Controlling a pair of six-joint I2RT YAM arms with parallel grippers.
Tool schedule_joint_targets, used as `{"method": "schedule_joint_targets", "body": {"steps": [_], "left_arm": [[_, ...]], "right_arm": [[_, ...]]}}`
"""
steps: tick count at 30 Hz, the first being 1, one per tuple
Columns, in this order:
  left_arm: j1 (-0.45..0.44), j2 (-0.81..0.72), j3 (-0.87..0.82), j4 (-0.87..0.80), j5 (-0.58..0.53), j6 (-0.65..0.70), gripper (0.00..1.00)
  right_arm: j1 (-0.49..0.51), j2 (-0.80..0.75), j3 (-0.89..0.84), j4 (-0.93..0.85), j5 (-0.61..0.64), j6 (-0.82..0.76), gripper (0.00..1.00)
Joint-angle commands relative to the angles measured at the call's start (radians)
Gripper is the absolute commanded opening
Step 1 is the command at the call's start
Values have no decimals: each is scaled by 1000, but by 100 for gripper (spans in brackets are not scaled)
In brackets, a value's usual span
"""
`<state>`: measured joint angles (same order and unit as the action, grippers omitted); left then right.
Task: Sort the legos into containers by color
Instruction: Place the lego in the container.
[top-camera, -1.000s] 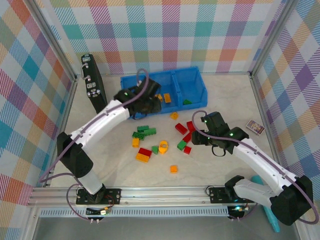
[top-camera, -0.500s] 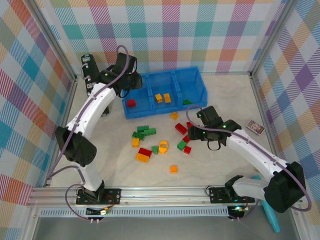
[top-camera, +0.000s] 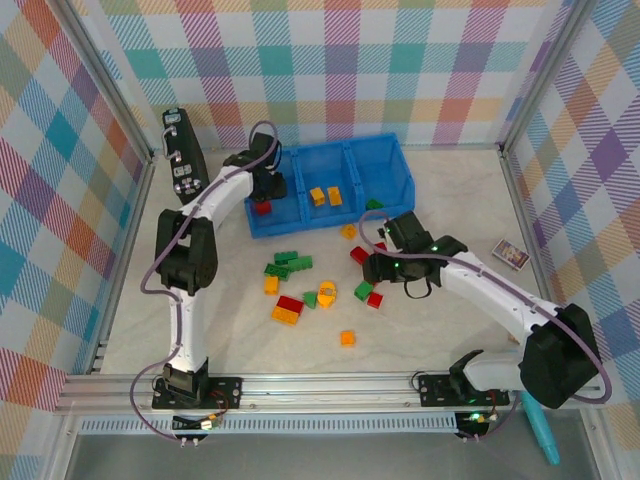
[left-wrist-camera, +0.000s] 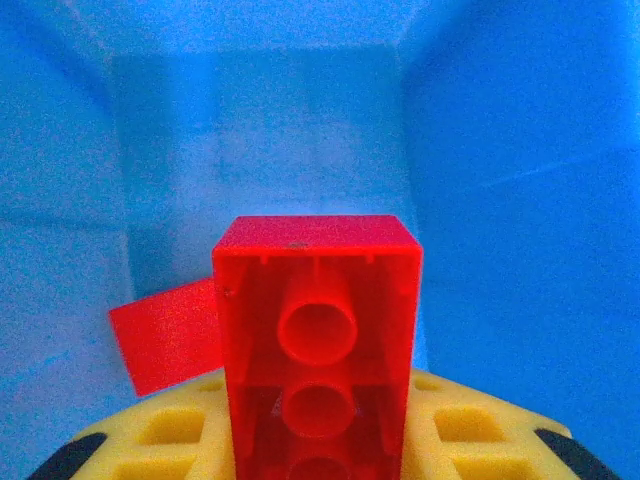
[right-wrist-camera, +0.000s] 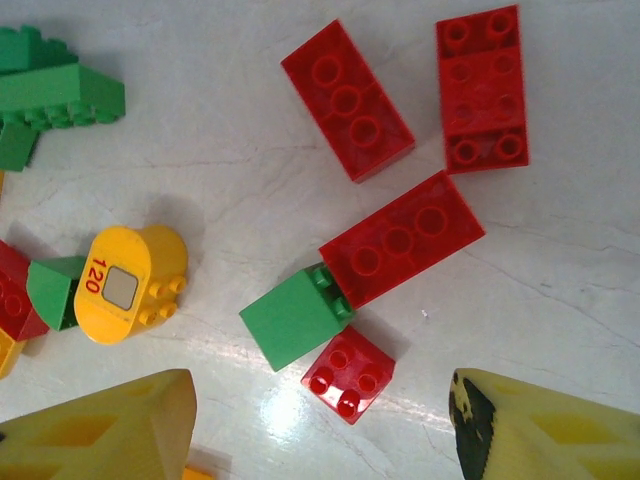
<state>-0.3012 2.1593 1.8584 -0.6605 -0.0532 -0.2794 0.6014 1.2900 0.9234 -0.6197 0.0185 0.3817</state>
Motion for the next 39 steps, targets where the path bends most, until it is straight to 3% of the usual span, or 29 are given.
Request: {"method": "schedule_joint_targets", "body": {"steps": [1, 4, 11, 26, 32, 36, 39], "left_arm": [[8, 34, 55, 34, 34, 3, 28], [10, 57, 55, 53, 42, 12, 35], [13, -6, 32, 81, 48, 20, 65], [13, -282, -15, -36, 71, 87, 69], [13, -453, -141, -43, 94, 119, 75], [13, -534, -172, -85, 87, 149, 78], [13, -576, -173, -124, 64, 167, 79]], "right_arm": [[31, 17, -3, 21, 32, 14, 69], [67, 11, 2, 14, 65, 12, 69], [108, 38, 13, 12, 82, -12, 70], [135, 216, 21, 86, 112, -89, 70], [135, 302, 40, 104, 107, -136, 69], [136, 338, 46, 113, 106, -151, 62], [135, 352, 48, 115, 100, -158, 50]]}}
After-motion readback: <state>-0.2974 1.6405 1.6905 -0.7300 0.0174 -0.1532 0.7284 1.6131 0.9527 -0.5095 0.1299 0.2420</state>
